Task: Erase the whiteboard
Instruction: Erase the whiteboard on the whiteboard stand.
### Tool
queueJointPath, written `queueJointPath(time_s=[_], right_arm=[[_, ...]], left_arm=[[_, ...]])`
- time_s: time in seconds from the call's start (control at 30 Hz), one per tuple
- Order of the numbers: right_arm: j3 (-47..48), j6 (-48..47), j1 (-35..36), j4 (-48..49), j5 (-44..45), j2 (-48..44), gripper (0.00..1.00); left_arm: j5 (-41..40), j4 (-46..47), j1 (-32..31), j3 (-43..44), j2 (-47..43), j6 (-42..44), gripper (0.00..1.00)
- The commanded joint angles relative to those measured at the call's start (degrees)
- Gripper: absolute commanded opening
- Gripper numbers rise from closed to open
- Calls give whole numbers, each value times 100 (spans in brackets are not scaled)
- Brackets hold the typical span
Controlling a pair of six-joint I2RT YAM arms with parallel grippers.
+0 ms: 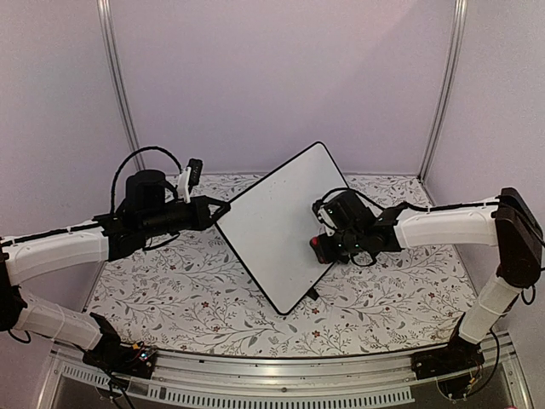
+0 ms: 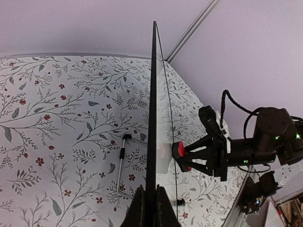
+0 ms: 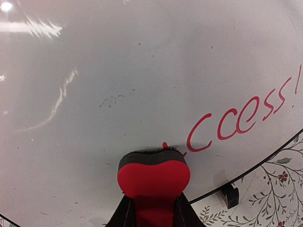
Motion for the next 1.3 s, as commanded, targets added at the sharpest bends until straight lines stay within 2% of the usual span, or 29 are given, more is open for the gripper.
queueJointPath(time_s=[0.0, 0.2, 0.57, 0.77, 1.27], right_arm=[[222, -60, -2, 158, 279, 186, 23], [80, 21, -35, 145, 538, 54, 23], [-598, 68, -73, 186, 449, -23, 23], [-1073, 137, -203, 513, 298, -306, 23], [-14, -411, -203, 504, 246, 127, 23]], left_arm=[[435, -2, -125, 11, 29, 527, 0], [448, 6, -122, 11, 12, 526, 0], [451, 2, -117, 2, -6, 521, 0], [444, 10, -123, 2, -6, 520, 0], [436, 7, -117, 9, 35, 526, 0]])
